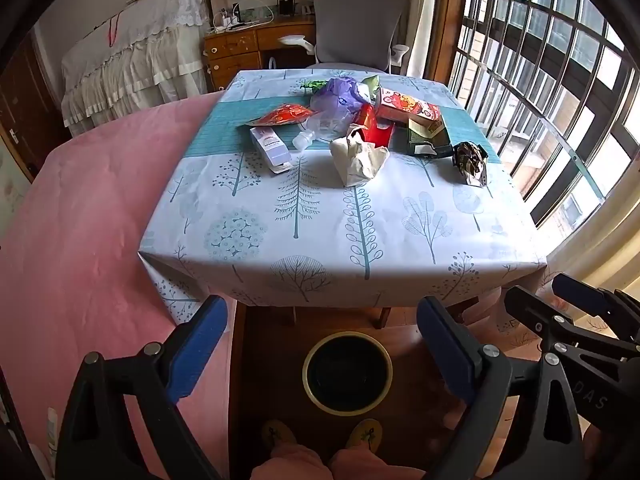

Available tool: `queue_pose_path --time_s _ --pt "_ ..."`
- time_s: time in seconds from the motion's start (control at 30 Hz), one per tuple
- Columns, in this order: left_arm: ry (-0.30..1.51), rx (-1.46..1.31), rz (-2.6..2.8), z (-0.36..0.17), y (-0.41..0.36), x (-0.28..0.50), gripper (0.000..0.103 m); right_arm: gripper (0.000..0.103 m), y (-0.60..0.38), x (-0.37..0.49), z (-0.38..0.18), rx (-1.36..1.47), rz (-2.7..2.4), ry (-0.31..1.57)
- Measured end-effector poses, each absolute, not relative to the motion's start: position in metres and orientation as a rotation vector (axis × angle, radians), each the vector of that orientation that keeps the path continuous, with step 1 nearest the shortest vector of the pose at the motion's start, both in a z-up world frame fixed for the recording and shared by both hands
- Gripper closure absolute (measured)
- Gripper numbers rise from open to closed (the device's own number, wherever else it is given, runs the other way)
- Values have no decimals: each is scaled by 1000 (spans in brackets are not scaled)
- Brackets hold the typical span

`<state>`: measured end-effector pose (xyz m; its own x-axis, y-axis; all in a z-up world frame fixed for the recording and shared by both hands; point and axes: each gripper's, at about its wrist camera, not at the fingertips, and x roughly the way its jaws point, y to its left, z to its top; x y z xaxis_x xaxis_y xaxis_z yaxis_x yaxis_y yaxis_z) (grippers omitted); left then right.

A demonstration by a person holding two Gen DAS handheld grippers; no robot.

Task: Collect trash

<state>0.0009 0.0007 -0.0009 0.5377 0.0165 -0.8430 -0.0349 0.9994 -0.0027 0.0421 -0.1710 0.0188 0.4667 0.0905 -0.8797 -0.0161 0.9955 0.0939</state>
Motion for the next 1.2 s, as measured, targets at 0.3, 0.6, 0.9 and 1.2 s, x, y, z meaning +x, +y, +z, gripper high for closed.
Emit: queue_pose_path --time_s 0.3,0.6,0.9,1.2 --pt "991 -19 21 7 -3 4 8 37 -171 44 18 79 68 1084" --pt "997 -47 30 2 6 4 8 37 -171 43 18 92 74 1088" --pt "1001 -66 46 4 13 0 8 37 -168 41 20 97 79 1078" --pt "999 -70 45 5 14 -2 8 37 -162 38 23 80 98 1071"
